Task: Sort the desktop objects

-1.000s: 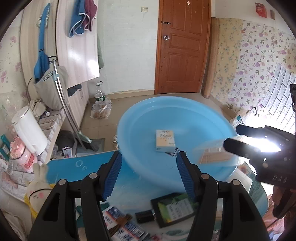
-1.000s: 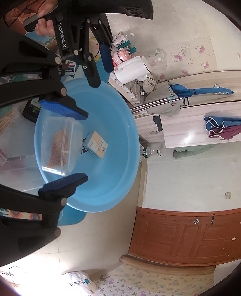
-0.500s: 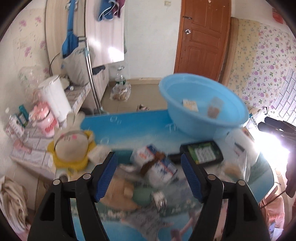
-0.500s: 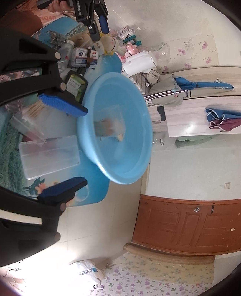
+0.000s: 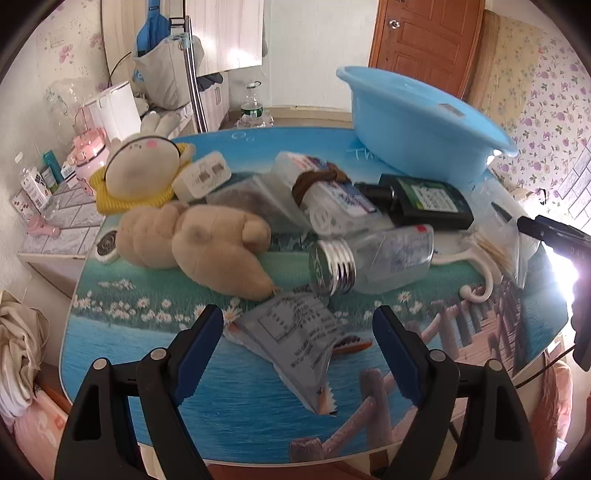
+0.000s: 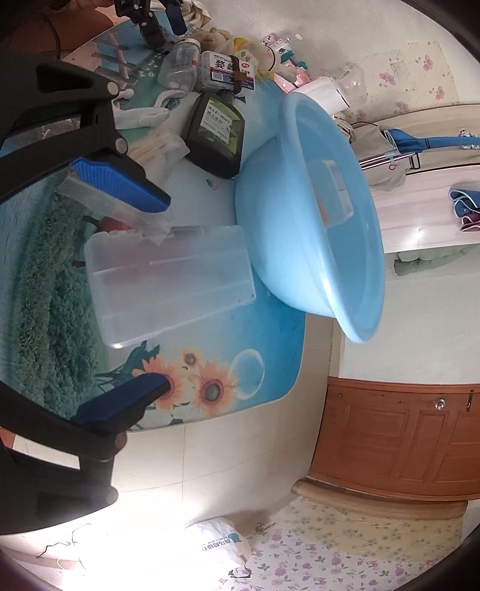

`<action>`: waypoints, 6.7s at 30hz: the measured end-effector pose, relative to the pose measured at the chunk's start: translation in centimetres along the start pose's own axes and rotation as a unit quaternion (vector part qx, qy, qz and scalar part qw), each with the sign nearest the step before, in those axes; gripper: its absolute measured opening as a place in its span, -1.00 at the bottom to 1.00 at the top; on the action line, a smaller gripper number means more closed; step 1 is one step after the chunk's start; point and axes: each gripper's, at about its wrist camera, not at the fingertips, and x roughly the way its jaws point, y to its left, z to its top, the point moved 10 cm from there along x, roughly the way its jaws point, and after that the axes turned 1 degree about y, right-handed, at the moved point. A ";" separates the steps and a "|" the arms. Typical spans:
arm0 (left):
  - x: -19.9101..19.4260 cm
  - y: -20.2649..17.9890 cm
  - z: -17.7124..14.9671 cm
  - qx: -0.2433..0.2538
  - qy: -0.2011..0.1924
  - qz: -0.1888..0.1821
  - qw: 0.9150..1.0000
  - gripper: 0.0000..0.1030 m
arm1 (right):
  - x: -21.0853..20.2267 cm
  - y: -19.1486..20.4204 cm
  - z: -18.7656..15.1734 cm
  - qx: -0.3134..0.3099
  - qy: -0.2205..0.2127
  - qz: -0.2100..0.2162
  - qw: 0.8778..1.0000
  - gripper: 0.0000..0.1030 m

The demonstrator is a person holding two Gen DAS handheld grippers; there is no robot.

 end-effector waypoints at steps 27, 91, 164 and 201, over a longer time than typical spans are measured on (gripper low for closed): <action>-1.5 3.3 -0.5 -0.017 -0.037 0.010 0.999 -0.17 | -1.8 -1.2 -1.0 0.032 -0.024 0.010 0.999 0.69; -1.8 0.5 0.2 0.003 -0.032 -0.012 0.999 -0.16 | 0.6 4.1 -3.4 0.006 -0.021 -0.047 0.999 1.00; -4.1 3.3 1.3 -0.029 -0.051 0.006 0.998 -0.16 | 0.6 3.9 -3.5 0.004 -0.023 -0.044 0.999 1.00; -4.8 3.2 1.9 -0.033 -0.061 0.001 0.998 -0.16 | 0.6 3.9 -3.5 0.003 -0.023 -0.044 0.999 1.00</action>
